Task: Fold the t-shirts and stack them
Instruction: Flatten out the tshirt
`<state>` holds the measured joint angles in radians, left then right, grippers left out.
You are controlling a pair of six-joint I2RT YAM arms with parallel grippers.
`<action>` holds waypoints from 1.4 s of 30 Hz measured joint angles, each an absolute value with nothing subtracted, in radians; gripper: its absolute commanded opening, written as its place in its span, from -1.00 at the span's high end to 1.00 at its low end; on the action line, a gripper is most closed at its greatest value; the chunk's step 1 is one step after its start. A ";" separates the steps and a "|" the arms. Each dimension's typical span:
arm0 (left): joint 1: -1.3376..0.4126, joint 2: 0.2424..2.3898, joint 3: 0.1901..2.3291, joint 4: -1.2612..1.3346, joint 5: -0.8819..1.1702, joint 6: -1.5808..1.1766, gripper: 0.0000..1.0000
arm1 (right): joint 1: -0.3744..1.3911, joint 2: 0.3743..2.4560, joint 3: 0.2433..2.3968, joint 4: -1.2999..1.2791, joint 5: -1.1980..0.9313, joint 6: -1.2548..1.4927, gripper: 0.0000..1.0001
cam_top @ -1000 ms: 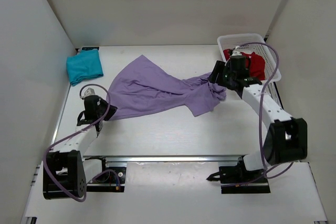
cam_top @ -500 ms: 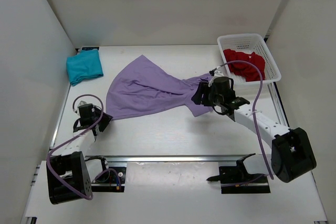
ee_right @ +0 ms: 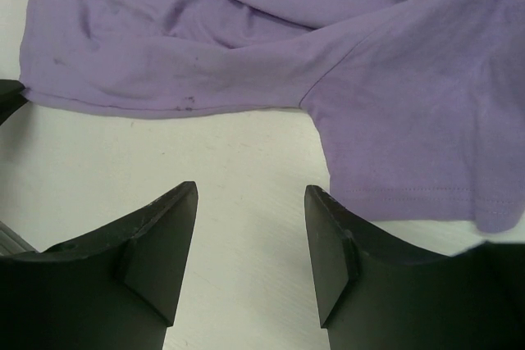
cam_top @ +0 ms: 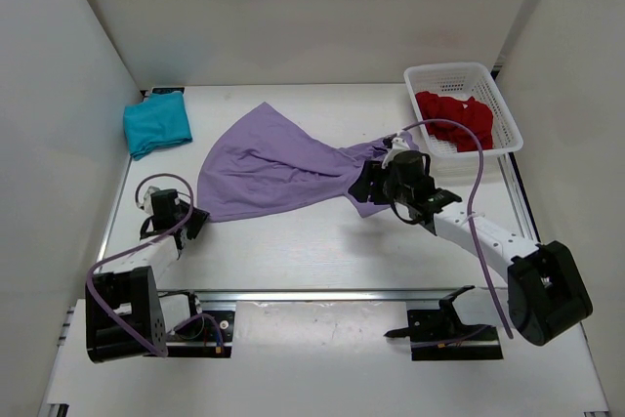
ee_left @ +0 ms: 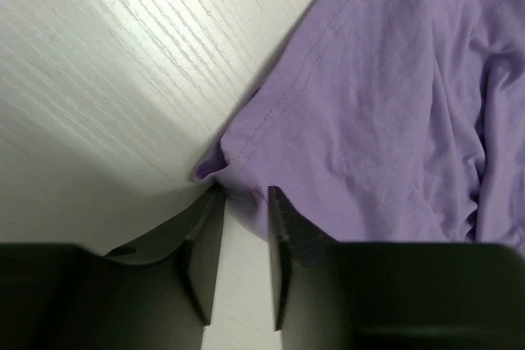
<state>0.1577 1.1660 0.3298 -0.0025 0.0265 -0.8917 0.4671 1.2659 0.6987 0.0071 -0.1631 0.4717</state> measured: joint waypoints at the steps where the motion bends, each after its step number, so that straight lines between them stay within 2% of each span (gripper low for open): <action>1: 0.158 1.169 0.329 0.001 0.023 -0.896 0.39 | 0.467 1.264 0.696 0.009 -0.164 0.472 -0.07; 8: 0.173 1.202 0.322 0.043 0.010 -0.908 0.97 | 0.460 1.258 0.675 0.012 -0.165 0.476 -0.06; 9: 0.175 1.204 0.323 0.047 0.010 -0.908 1.00 | 0.457 1.253 0.670 0.010 -0.165 0.479 -0.08; 14: 0.157 1.206 0.361 0.019 -0.003 -0.880 1.00 | 0.392 1.207 0.619 0.006 -0.132 0.495 -0.02; 20: 0.078 1.217 0.556 0.009 -0.012 -0.827 1.00 | 0.232 1.169 0.534 -0.008 -0.068 0.514 0.02; 25: 0.072 1.250 0.623 0.084 0.013 -0.815 1.00 | 0.123 1.261 0.520 0.000 -0.061 0.519 0.06; 33: 0.068 1.295 0.606 0.112 0.089 -0.852 1.00 | 0.101 1.472 0.631 0.019 -0.043 0.501 0.05; 42: 0.019 1.249 0.607 0.135 0.110 -0.866 1.00 | 0.120 1.563 0.714 0.019 0.041 0.467 0.20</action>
<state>0.0185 1.2491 0.6067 0.1349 0.1097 -0.8661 0.1200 1.5635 0.7143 0.0185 0.0410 0.4675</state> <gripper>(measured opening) 0.043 0.399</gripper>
